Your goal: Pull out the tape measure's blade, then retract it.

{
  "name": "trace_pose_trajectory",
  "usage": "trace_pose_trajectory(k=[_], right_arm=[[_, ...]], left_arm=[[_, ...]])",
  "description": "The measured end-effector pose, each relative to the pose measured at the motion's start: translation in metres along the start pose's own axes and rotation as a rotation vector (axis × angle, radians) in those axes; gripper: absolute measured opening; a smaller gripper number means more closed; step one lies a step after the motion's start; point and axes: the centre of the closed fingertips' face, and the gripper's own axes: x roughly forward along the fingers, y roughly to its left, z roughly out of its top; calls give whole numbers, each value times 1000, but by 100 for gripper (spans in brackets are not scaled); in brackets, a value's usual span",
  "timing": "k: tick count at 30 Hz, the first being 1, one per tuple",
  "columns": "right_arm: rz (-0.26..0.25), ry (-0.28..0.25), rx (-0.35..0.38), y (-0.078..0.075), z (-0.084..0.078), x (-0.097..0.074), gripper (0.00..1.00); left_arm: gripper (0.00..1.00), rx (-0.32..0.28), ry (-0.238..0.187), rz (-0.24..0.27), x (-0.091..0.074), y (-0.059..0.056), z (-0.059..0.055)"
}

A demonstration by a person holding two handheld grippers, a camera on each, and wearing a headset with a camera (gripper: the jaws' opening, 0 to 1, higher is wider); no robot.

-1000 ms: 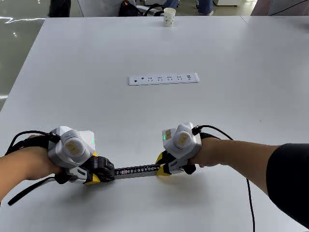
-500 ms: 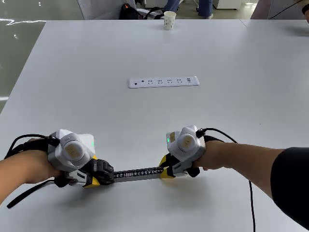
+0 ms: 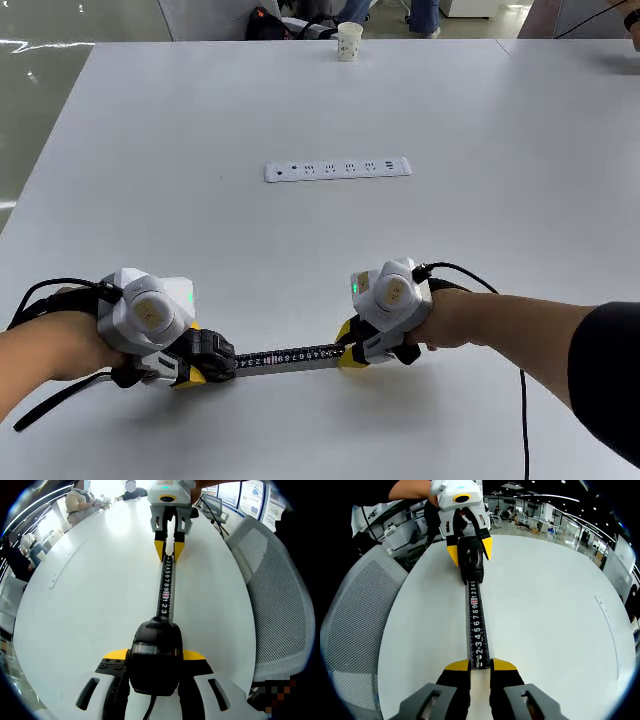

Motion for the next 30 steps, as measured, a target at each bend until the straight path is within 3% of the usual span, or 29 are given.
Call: trace_pose_trajectory(k=[30], right_arm=[[-7,16,14,-2,-15,-11,10]], left_arm=[[32,-2,10,9,0,-1,2]])
